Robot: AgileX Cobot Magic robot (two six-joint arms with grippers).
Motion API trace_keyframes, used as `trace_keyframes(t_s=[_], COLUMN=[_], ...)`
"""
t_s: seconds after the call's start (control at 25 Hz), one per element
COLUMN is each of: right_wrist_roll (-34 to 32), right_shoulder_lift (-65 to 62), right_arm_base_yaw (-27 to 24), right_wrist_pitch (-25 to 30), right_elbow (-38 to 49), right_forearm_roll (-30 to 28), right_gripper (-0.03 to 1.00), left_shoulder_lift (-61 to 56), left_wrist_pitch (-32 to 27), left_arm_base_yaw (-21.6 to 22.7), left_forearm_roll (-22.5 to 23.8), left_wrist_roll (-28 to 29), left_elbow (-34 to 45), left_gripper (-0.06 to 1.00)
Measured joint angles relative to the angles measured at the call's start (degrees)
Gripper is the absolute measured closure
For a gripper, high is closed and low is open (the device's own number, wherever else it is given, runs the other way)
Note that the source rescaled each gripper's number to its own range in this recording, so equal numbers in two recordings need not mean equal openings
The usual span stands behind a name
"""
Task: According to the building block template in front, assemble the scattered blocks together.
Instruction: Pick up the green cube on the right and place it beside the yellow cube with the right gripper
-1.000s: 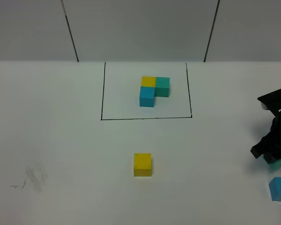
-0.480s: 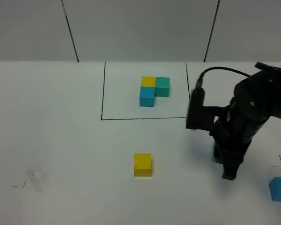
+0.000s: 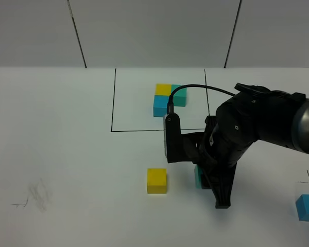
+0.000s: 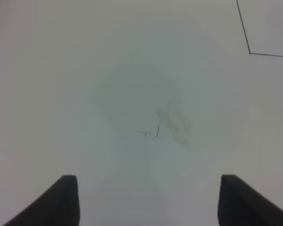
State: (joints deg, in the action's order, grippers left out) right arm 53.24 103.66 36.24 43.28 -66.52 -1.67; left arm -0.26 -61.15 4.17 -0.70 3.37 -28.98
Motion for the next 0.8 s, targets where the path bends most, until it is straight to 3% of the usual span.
trace_keyframes(t_s=[0.8], right_wrist_roll=[5.97], right_shoulder_lift=[11.22], right_arm_base_yaw=[0.00], right_wrist_pitch=[5.09], right_elbow=[-11.19], right_forearm_roll=[3.37], right_gripper=[0.95], left_shoulder_lift=[0.00], left_wrist_pitch=[0.00], left_arm_base_yaw=[0.00], left_forearm_roll=[0.00], left_wrist_roll=[0.00], left_elbow=[0.00], left_gripper=[0.57])
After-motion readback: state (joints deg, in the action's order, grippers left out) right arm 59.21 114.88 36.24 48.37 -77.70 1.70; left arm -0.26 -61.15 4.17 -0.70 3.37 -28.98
